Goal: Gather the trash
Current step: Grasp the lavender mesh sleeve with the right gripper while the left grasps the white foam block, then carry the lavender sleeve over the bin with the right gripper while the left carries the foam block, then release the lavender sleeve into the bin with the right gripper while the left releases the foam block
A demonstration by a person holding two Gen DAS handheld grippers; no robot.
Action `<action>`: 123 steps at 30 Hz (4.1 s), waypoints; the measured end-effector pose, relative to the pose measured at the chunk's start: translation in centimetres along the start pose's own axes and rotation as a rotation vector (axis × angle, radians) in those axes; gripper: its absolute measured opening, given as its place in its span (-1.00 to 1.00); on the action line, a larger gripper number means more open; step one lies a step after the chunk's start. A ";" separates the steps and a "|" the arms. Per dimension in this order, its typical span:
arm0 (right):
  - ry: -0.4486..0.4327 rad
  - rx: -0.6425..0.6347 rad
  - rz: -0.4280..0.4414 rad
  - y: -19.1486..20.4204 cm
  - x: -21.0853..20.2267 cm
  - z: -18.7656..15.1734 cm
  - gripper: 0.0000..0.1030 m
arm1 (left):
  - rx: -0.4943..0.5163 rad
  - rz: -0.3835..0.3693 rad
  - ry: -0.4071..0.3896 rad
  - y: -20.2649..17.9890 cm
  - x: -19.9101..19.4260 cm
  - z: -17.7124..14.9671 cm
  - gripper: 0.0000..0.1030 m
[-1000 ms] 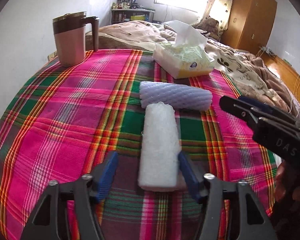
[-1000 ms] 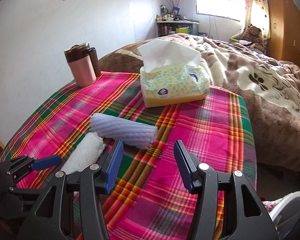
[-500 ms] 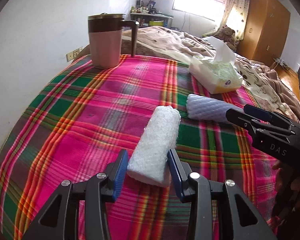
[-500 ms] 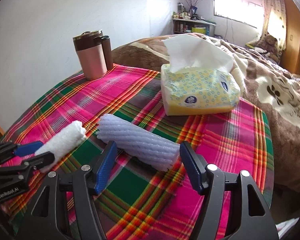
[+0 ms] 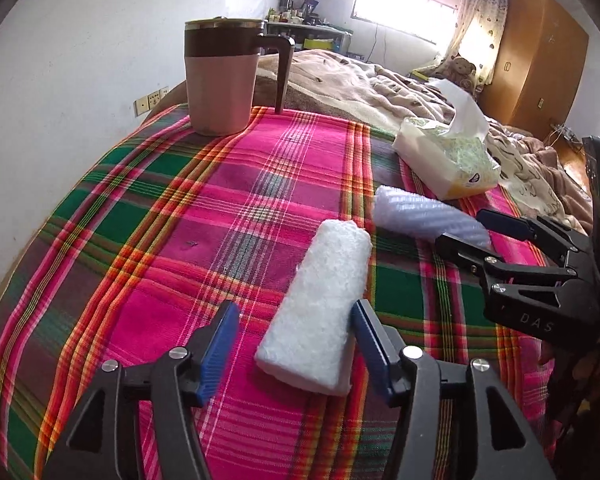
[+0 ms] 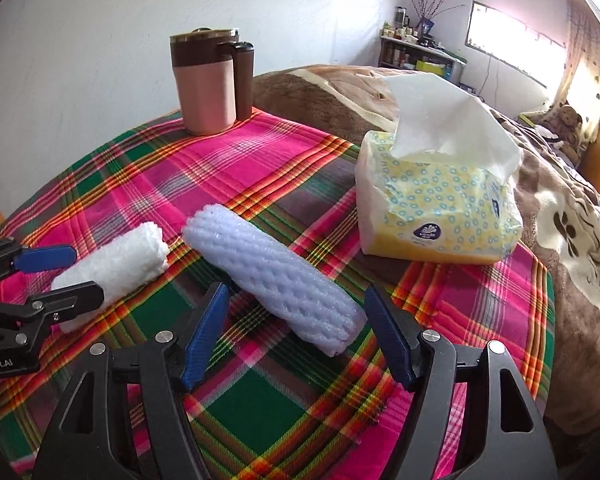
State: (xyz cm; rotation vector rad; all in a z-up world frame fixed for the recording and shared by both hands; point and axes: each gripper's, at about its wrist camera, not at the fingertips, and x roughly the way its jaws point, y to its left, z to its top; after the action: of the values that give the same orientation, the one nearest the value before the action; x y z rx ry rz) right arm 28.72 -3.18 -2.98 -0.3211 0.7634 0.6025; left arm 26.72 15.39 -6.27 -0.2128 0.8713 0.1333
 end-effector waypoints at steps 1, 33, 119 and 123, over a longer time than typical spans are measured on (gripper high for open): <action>0.010 0.001 -0.016 0.0 0.3 0.1 0.40 | 0.004 0.002 0.003 -0.1 0.2 0.0 0.17; -0.017 0.189 0.003 -0.8 -4.5 -2.5 -0.52 | 0.044 -0.059 -0.055 -1.8 -2.8 -1.2 -0.42; -0.044 0.759 -0.570 -12.1 -24.6 -24.6 -0.44 | 0.526 -0.421 -0.085 -34.3 -12.1 -12.3 -0.36; -0.032 0.751 -0.566 -12.4 -24.2 -24.7 -0.01 | 0.521 -0.421 -0.061 -34.5 -11.2 -12.5 -0.25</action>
State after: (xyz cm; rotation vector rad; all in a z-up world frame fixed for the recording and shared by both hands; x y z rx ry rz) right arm 9.05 -34.17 -1.70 0.1717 0.7707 -0.2276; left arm 17.27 -21.45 -0.90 0.0985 0.7564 -0.4745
